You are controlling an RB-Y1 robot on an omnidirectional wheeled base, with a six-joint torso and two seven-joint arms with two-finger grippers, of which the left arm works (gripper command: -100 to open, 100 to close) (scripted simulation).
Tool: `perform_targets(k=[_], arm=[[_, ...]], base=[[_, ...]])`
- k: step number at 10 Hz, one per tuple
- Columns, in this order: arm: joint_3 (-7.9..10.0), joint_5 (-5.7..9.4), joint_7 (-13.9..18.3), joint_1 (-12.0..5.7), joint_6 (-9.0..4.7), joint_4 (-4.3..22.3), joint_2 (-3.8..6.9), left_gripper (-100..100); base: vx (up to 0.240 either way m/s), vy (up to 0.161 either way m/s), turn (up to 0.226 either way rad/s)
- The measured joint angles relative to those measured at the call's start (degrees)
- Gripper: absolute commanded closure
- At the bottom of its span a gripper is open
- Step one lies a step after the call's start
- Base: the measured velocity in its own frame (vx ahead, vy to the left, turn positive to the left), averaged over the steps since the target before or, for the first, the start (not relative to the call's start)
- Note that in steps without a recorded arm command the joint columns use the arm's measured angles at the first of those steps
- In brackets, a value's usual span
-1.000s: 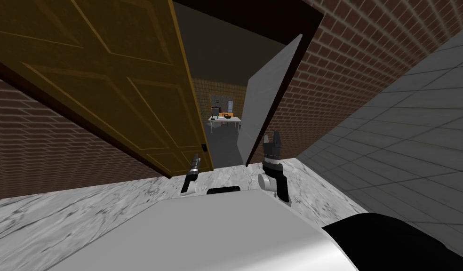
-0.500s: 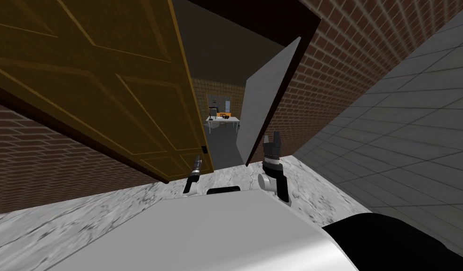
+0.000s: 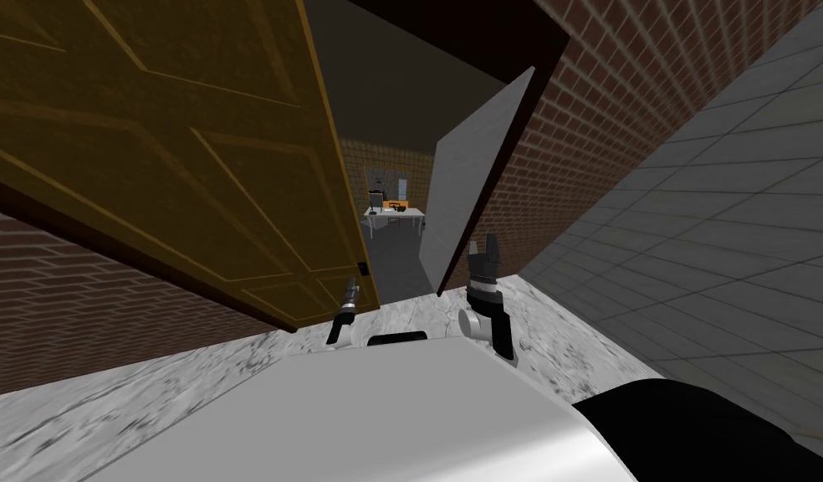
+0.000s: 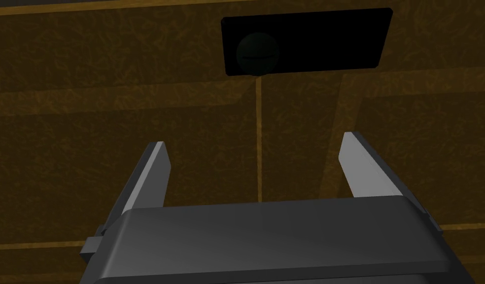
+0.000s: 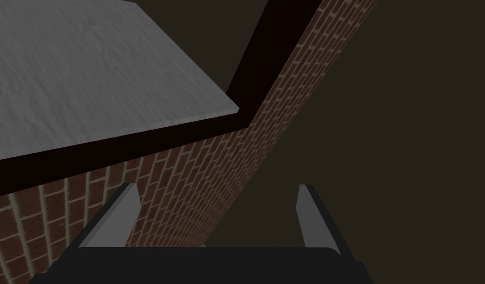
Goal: Push the door open
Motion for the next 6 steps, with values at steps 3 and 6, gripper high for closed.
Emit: perform_targets(k=[3,6], arm=[[0.32,0.17,-0.15,-0.47,-0.44,0.96,0.85,-100],[0.64,0.37,-0.15,-0.68,-0.69,1.49,0.8,-100]], base=[[0.19,0.04,-0.021],[0.201,0.017,-0.025]])
